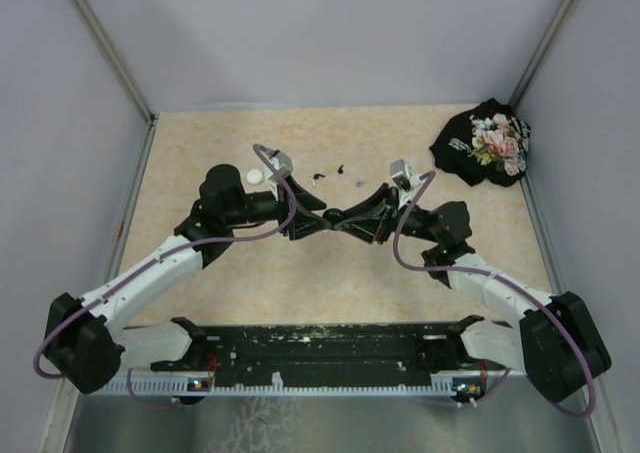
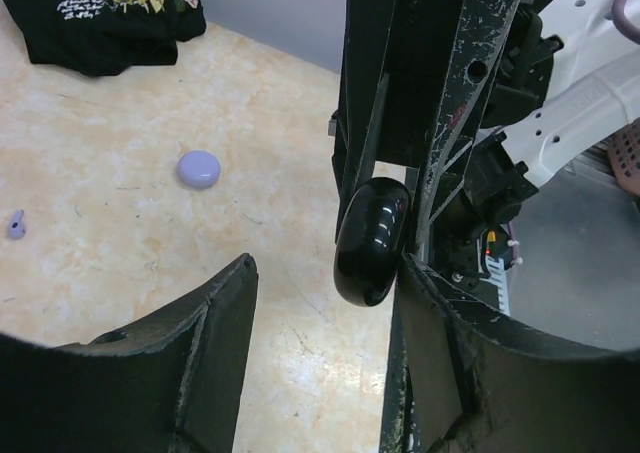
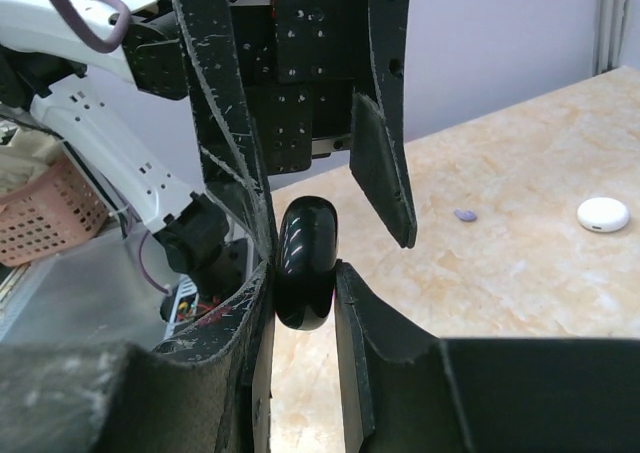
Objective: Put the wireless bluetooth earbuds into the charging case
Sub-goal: Open the charging case.
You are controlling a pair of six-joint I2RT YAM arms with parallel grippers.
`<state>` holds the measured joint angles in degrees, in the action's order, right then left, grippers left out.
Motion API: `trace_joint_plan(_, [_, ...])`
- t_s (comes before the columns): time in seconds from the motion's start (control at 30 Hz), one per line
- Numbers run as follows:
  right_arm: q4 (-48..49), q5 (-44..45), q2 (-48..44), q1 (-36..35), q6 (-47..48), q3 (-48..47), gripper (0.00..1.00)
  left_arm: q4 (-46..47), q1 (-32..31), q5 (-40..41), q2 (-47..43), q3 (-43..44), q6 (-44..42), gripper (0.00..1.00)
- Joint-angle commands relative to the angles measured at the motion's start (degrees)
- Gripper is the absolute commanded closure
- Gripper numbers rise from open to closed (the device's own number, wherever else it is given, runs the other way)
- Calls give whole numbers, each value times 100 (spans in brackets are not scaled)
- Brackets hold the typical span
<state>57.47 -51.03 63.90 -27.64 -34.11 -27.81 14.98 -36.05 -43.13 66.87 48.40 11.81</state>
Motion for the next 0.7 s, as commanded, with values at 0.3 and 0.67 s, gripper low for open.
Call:
trace_joint_plan(0.3, [963, -378, 34, -101, -71, 55, 100, 592, 414, -426, 98, 128, 802, 39])
trace_joint_plan(0.67, [1080, -445, 97, -137, -87, 44, 100, 818, 539, -665, 60, 112, 1135, 39])
